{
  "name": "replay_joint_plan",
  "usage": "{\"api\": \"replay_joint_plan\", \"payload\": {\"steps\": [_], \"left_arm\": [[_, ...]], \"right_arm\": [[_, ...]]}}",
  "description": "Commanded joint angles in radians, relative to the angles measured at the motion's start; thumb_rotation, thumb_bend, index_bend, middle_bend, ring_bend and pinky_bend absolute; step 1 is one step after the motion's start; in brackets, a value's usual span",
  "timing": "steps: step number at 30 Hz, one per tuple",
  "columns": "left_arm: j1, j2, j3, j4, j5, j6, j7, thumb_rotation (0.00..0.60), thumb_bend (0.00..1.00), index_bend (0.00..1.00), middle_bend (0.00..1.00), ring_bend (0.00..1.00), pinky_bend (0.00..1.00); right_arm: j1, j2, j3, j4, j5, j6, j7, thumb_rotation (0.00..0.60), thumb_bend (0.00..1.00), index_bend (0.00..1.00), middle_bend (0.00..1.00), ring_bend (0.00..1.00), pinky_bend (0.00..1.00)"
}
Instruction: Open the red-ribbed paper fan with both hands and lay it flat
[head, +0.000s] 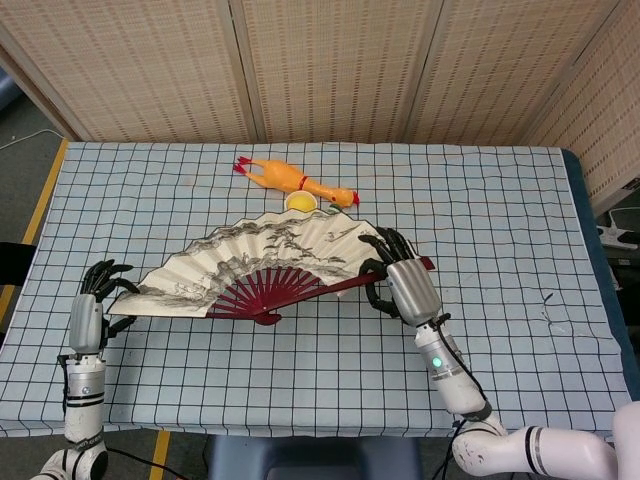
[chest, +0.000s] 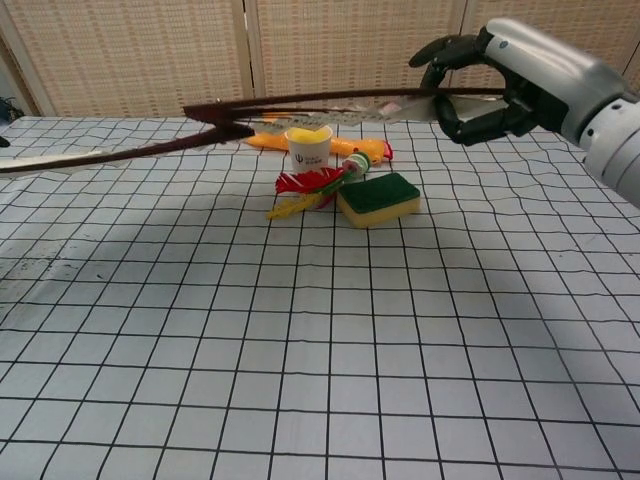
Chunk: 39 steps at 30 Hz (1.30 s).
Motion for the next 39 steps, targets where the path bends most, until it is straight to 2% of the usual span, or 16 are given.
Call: {"api": "replay_joint_plan", "payload": {"steps": [1,4,7,9,10,11,14,17,19,23,25,28,32,34,36,39], "left_arm": [[0.006,-0.034,0.025,0.076,0.012,-0.010,-0.031,0.600,0.50,0.51,0.24,0.13,0.10],[0.005,-0.057,0.050,0.142,0.029,-0.018,-0.043,0.600,0.50,0.44,0.18,0.12,0.10],[0.002,-0.070,0.075,0.191,0.047,-0.034,-0.041,0.600,0.50,0.39,0.12,0.09,0.10],[0.001,-0.068,0.099,0.219,0.065,-0.047,-0.045,0.600,0.49,0.36,0.09,0.06,0.10],[0.001,-0.065,0.107,0.226,0.070,-0.053,-0.048,0.600,0.49,0.32,0.07,0.05,0.10],[0.003,-0.060,0.115,0.230,0.075,-0.058,-0.054,0.600,0.49,0.27,0.04,0.02,0.10],[0.010,-0.045,0.129,0.225,0.080,-0.071,-0.065,0.600,0.48,0.12,0.00,0.00,0.10],[0.019,-0.012,0.155,0.194,0.097,-0.082,-0.084,0.600,0.48,0.02,0.00,0.00,0.09],[0.020,0.038,0.190,0.172,0.131,-0.079,-0.134,0.600,0.46,0.00,0.00,0.00,0.09],[0.040,0.151,0.171,0.057,0.120,-0.024,-0.237,0.600,0.45,0.00,0.00,0.00,0.08],[0.060,0.213,0.156,-0.031,0.119,0.035,-0.220,0.600,0.45,0.00,0.00,0.00,0.08],[0.112,0.352,0.187,-0.209,0.156,0.119,-0.059,0.600,0.45,0.00,0.00,0.00,0.08],[0.243,0.619,0.286,-0.551,0.163,0.165,0.421,0.594,0.44,0.00,0.00,0.00,0.08],[0.295,0.676,0.294,-0.673,0.160,0.230,0.565,0.581,0.43,0.00,0.00,0.00,0.07],[0.324,0.690,0.287,-0.721,0.154,0.266,0.657,0.569,0.43,0.00,0.00,0.00,0.07],[0.334,0.680,0.273,-0.731,0.153,0.275,0.729,0.563,0.43,0.00,0.00,0.00,0.07]], "right_arm": [[-0.023,-0.013,-0.037,0.040,-0.029,-0.010,-0.002,0.600,0.71,0.59,0.14,0.00,0.00],[-0.035,-0.024,-0.061,0.076,-0.060,-0.017,-0.004,0.600,0.72,0.50,0.13,0.00,0.00],[-0.042,-0.023,-0.091,0.106,-0.075,-0.045,-0.034,0.600,0.68,0.31,0.07,0.00,0.00],[-0.044,0.004,-0.112,0.088,-0.048,-0.093,-0.095,0.600,0.52,0.12,0.02,0.00,0.00],[-0.045,0.017,-0.117,0.074,-0.032,-0.110,-0.125,0.600,0.48,0.09,0.01,0.00,0.00],[-0.046,0.035,-0.124,0.053,-0.014,-0.131,-0.157,0.600,0.37,0.02,0.00,0.00,0.00],[-0.045,0.079,-0.139,0.005,0.027,-0.179,-0.221,0.600,0.22,0.00,0.00,0.00,0.00],[-0.038,0.131,-0.157,-0.039,0.064,-0.227,-0.293,0.600,0.13,0.00,0.00,0.00,0.00],[-0.035,0.157,-0.159,-0.055,0.056,-0.239,-0.304,0.600,0.10,0.00,0.00,0.00,0.00],[-0.046,0.264,-0.175,-0.138,0.018,-0.236,-0.301,0.600,0.07,0.00,0.00,0.00,0.00],[-0.078,0.335,-0.190,-0.200,-0.018,-0.186,-0.295,0.600,0.06,0.00,0.00,0.00,0.00],[-0.194,0.424,-0.239,-0.233,-0.145,0.010,-0.300,0.600,0.06,0.00,0.00,0.00,0.00],[-0.420,0.477,-0.330,-0.176,-0.270,0.318,-0.322,0.600,0.06,0.00,0.00,0.00,0.00],[-0.507,0.467,-0.355,-0.114,-0.288,0.411,-0.293,0.600,0.06,0.00,0.00,0.00,0.00],[-0.572,0.434,-0.344,-0.020,-0.242,0.455,-0.175,0.600,0.06,0.00,0.00,0.00,0.00],[-0.563,0.468,-0.302,0.021,-0.192,0.401,-0.017,0.600,0.06,0.00,0.00,0.00,0.00]]}}
